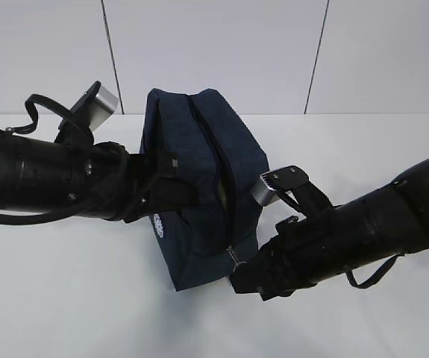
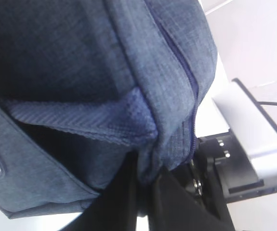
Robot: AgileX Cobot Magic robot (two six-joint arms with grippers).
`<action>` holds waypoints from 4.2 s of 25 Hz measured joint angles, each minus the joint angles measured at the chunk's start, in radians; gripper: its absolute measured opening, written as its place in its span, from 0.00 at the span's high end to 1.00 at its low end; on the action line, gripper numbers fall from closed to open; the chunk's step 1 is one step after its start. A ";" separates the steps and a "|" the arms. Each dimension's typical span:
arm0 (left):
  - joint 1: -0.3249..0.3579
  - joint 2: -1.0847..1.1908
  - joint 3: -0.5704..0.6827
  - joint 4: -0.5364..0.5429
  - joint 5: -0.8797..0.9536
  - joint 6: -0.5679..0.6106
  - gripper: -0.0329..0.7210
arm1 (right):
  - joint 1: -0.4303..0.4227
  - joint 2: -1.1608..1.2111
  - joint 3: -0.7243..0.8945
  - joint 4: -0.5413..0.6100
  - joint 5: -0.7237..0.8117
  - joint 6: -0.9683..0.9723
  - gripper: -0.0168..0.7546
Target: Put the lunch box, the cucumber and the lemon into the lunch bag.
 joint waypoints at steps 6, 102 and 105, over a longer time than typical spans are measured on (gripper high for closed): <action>0.000 0.000 0.000 0.000 0.000 0.000 0.96 | 0.000 -0.009 0.000 -0.056 0.028 0.030 0.97; 0.000 0.000 0.000 0.024 0.084 0.044 0.56 | 0.000 -0.207 -0.253 -0.321 0.088 0.227 0.97; 0.000 0.000 0.000 0.050 0.090 0.054 0.56 | 0.000 -0.207 -0.253 -0.322 0.085 0.231 0.97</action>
